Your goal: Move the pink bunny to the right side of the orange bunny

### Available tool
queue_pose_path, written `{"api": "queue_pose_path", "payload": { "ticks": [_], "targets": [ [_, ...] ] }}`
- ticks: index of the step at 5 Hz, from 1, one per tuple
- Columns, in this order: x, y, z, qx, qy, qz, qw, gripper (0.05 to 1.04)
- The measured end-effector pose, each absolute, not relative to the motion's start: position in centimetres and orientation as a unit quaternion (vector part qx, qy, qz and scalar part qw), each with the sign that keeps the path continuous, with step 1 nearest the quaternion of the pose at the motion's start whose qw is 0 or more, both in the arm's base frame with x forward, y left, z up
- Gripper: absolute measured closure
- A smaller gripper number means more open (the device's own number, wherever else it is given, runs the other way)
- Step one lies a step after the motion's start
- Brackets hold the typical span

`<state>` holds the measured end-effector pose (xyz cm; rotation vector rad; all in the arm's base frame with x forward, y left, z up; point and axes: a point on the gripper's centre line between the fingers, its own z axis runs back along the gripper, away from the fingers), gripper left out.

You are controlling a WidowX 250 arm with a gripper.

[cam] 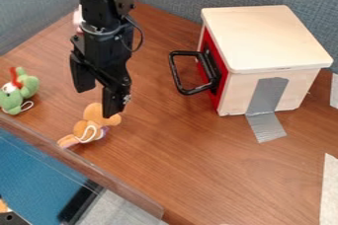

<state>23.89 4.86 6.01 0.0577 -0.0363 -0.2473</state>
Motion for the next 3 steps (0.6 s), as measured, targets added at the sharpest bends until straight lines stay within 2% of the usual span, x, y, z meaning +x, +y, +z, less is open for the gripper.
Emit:
{"api": "queue_pose_path", "payload": {
  "ticks": [1,2,3],
  "targets": [
    [23.8,4.7,5.4,0.020,-0.007,-0.123,0.992,0.083],
    [27.1,8.7,6.2,0.015,-0.034,-0.081,0.996,0.083],
    [31.0,12.4,7.3,0.024,-0.061,-0.051,0.997,0.083]
  ]
}}
